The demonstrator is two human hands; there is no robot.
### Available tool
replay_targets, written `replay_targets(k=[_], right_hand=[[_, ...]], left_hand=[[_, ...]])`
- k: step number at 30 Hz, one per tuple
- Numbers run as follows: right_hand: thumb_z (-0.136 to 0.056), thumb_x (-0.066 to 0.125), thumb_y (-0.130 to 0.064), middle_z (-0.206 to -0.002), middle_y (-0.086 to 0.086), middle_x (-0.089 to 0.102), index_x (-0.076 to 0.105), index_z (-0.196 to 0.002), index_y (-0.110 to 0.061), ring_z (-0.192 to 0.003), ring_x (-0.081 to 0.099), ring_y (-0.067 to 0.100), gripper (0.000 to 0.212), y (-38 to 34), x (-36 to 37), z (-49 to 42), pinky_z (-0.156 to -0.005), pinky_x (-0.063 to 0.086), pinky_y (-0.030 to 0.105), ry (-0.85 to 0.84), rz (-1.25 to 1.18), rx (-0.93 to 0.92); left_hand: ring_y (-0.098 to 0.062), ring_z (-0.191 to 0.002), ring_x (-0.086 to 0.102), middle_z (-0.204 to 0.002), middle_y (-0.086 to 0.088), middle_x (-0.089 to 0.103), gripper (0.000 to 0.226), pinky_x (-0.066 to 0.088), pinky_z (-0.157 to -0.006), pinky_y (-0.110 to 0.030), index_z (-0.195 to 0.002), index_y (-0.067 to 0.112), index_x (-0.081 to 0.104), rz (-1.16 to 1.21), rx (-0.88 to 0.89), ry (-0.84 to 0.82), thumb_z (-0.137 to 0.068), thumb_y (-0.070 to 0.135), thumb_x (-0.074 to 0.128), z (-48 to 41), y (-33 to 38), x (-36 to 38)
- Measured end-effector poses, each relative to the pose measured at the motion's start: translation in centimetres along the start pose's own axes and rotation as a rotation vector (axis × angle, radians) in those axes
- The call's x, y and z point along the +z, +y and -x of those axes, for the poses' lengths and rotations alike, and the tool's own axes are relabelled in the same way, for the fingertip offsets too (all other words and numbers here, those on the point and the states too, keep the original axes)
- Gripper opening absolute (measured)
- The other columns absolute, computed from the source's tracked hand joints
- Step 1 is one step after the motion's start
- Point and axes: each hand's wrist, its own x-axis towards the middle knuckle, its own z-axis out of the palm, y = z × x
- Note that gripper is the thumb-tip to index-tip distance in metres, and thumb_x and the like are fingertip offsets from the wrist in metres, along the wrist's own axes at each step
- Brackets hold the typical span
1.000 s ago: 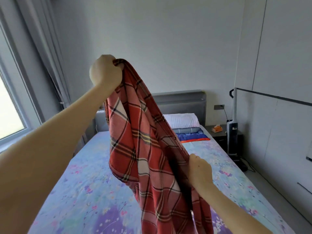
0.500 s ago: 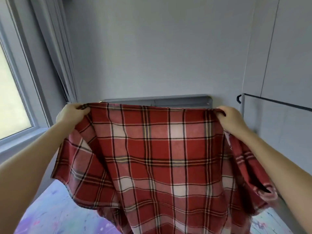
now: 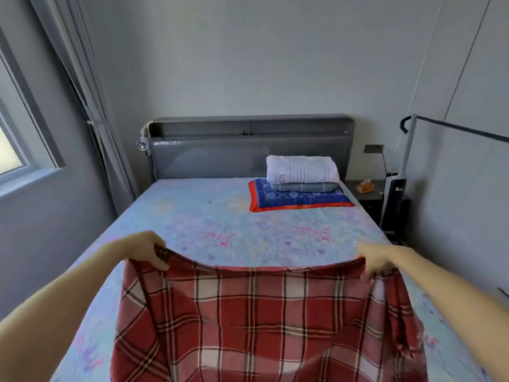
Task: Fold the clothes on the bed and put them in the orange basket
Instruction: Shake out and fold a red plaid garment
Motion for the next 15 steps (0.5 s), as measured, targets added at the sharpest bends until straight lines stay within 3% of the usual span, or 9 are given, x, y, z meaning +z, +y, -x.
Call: replay_targets(k=[2, 3, 5, 6, 8, 10, 12, 15], right_hand=[[-0.081, 0.063, -0.009, -0.095, 0.014, 0.066, 0.059, -0.093, -0.012, -0.075, 0.061, 0.020, 0.013, -0.7, 0.1, -2.5, -0.062, 0.051, 0.023, 0.120, 0.150, 0.105], [-0.084, 0.058, -0.004, -0.115, 0.017, 0.062, 0.059, -0.109, -0.006, -0.095, 0.062, 0.025, 0.026, -1.2, -0.1, -4.0, -0.075, 0.050, 0.026, 0.178, 0.163, 0.156], [-0.091, 0.048, -0.007, -0.131, 0.015, 0.055, 0.053, -0.124, -0.003, -0.117, 0.054, 0.027, 0.033, -2.6, -3.4, -6.9, -0.088, 0.046, 0.028, 0.304, 0.054, 0.242], [-0.094, 0.045, -0.009, -0.130, 0.015, 0.055, 0.055, -0.120, -0.005, -0.118, 0.053, 0.027, 0.028, -3.3, -5.8, -7.9, -0.086, 0.046, 0.026, 0.401, -0.049, 0.259], [-0.091, 0.044, -0.002, -0.112, 0.017, 0.063, 0.062, -0.103, -0.005, -0.104, 0.060, 0.031, 0.021, -5.2, -13.7, -8.6, -0.076, 0.048, 0.028, 0.755, -0.091, 0.188], [-0.078, 0.051, 0.016, -0.086, 0.022, 0.062, 0.062, -0.084, 0.004, -0.079, 0.062, 0.037, 0.017, -6.6, -22.0, -7.0, -0.063, 0.052, 0.040, 1.261, -0.003, 0.075], [-0.070, 0.053, 0.021, -0.078, 0.027, 0.057, 0.059, -0.079, 0.007, -0.071, 0.057, 0.040, 0.017, -7.2, -29.3, -4.3, -0.053, 0.043, 0.038, 1.622, -0.074, 0.041], [-0.069, 0.052, 0.019, -0.080, 0.028, 0.053, 0.056, -0.081, 0.008, -0.070, 0.053, 0.041, 0.018, -6.6, -34.8, -0.6, -0.053, 0.030, 0.034, 1.826, 0.020, 0.016]], left_hand=[[-0.004, -0.062, 0.050, -0.060, 0.016, 0.053, 0.033, 0.037, -0.054, -0.015, -0.063, 0.024, 0.057, -0.061, 0.003, -0.137, -0.061, 0.044, 0.084, -2.1, -0.5, 0.6], [-0.003, -0.062, 0.050, -0.061, 0.017, 0.053, 0.032, 0.036, -0.052, -0.013, -0.068, 0.023, 0.059, -0.108, -0.001, -0.176, -0.063, 0.044, 0.083, -3.0, -0.7, 0.7], [-0.008, -0.070, 0.052, -0.070, 0.011, 0.056, 0.029, 0.038, -0.056, -0.017, -0.076, 0.021, 0.059, -0.271, 0.021, -0.088, -0.071, 0.045, 0.074, -6.0, -1.0, -0.7], [-0.011, -0.079, 0.055, -0.080, 0.009, 0.060, 0.024, 0.039, -0.062, -0.021, -0.075, 0.023, 0.057, -0.349, 0.025, 0.059, -0.076, 0.044, 0.067, -7.3, -0.9, -2.1], [-0.018, -0.094, 0.061, -0.098, 0.005, 0.066, 0.010, 0.042, -0.070, -0.024, -0.082, 0.026, 0.063, -0.367, -0.034, 0.518, -0.084, 0.034, 0.057, -9.9, -0.1, -8.0], [-0.031, -0.088, 0.065, -0.092, -0.007, 0.070, 0.012, 0.045, -0.065, -0.030, -0.087, 0.017, 0.068, -0.169, -0.088, 0.982, -0.083, 0.019, 0.058, -10.5, 1.4, -15.3], [-0.042, -0.078, 0.063, -0.083, -0.022, 0.066, 0.010, 0.043, -0.061, -0.037, -0.084, 0.005, 0.067, 0.097, -0.091, 1.367, -0.081, 0.013, 0.061, -9.8, 2.8, -22.2], [-0.048, -0.075, 0.059, -0.083, -0.031, 0.061, 0.013, 0.041, -0.061, -0.043, -0.088, -0.001, 0.065, 0.174, -0.082, 1.582, -0.084, 0.009, 0.059, -7.7, 3.0, -27.4]])
